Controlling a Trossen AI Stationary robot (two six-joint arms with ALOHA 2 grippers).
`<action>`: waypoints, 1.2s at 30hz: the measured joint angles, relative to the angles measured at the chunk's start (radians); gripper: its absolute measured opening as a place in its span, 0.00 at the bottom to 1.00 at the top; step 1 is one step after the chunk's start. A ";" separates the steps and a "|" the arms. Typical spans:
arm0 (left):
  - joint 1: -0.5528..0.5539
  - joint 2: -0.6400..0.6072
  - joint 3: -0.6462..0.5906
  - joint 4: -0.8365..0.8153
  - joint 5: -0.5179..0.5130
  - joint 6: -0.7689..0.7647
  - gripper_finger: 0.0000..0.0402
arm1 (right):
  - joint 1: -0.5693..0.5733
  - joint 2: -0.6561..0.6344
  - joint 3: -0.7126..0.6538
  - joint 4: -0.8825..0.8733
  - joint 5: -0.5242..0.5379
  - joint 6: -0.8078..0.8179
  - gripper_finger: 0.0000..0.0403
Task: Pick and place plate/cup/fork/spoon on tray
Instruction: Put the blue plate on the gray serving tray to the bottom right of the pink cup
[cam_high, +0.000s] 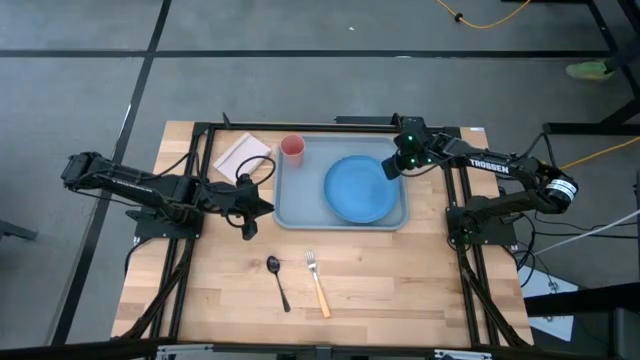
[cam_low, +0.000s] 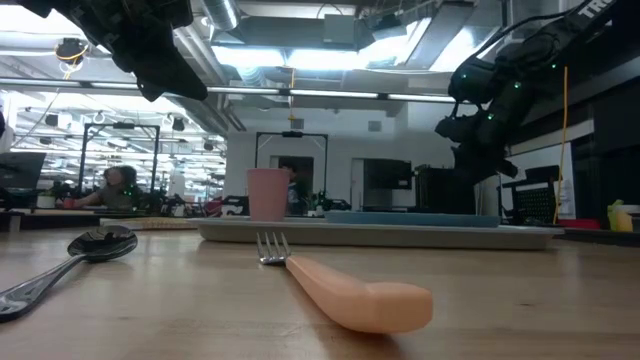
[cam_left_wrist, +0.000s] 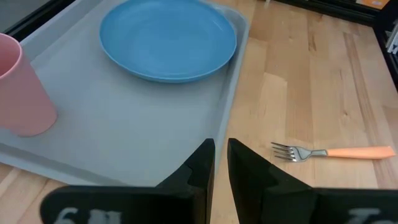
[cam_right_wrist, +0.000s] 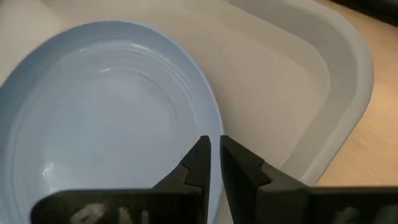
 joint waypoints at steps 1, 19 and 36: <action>0.000 0.000 0.000 0.000 0.000 0.000 0.09 | 0.000 0.000 0.010 0.006 -0.001 0.000 0.10; 0.000 0.000 0.000 0.000 -0.004 0.003 0.09 | 0.490 -0.001 0.074 0.124 -0.626 -0.045 0.10; 0.000 0.000 0.000 0.000 -0.008 0.003 0.09 | 0.724 0.090 0.060 0.061 -0.187 -0.108 0.10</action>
